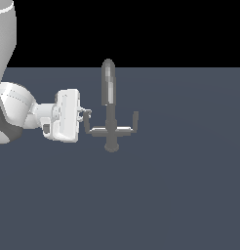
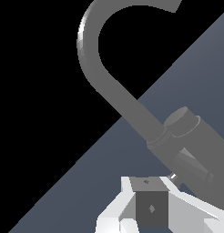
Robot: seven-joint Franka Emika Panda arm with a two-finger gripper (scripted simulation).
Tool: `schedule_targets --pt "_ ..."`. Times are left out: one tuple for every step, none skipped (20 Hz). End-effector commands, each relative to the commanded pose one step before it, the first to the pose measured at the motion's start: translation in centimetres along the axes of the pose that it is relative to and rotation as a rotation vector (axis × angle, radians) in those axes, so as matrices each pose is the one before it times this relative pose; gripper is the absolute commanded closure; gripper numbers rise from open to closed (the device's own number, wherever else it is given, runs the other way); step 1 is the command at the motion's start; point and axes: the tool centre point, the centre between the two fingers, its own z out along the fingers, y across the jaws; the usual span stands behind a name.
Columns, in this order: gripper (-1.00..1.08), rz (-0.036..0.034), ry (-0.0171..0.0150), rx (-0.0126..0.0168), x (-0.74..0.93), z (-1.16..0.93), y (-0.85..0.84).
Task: Turn on the faucet by rotating a designated handle.
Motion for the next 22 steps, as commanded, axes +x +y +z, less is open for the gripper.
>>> schedule_targets --pt "1.08 -0.01402 -0.00023 0.00477 -0.187 -0.098 0.157" --pt "1.08 -0.00206 -0.00004 0.00072 -0.026 -0.015 0.027" --pt "1.08 -0.00065 -0.00001 0.00023 -0.007 -0.004 0.008" --pt "1.08 0.00000 0.00000 0.00000 0.000 0.000 0.000" --pt "1.08 0.00000 0.00000 0.00000 0.000 0.000 0.000" --pt "1.08 0.00000 0.00000 0.00000 0.000 0.000 0.000" --pt "1.08 0.00047 -0.00003 -0.00014 -0.001 0.000 0.014" --pt "1.08 0.00000 0.00000 0.00000 0.223 0.010 0.100" --pt "1.08 0.00000 0.00000 0.00000 0.225 0.010 0.101" --pt "1.08 0.00000 0.00000 0.00000 0.227 0.010 0.102" --pt "1.08 0.00000 0.00000 0.00000 0.229 0.010 0.103" --pt "1.08 0.00000 0.00000 0.00000 0.231 0.010 0.104" --pt "1.08 0.00000 0.00000 0.00000 0.233 0.009 0.105" --pt "1.08 0.00000 0.00000 0.00000 0.235 0.009 0.106" --pt "1.08 0.00000 0.00000 0.00000 0.237 0.009 0.107" --pt "1.08 0.00000 0.00000 0.00000 0.239 0.009 0.108" --pt "1.08 0.00000 0.00000 0.00000 0.241 0.009 0.109" --pt "1.08 0.00000 0.00000 0.00000 0.243 0.009 0.109" --pt "1.08 -0.00031 0.00019 0.00033 0.228 -0.002 0.122" --pt "1.08 0.00000 0.00000 0.00000 0.247 0.009 0.111" --pt "1.08 0.00000 0.00000 0.00000 0.249 0.009 0.112" --pt "1.08 0.00000 0.00000 0.00000 0.251 0.008 0.113"
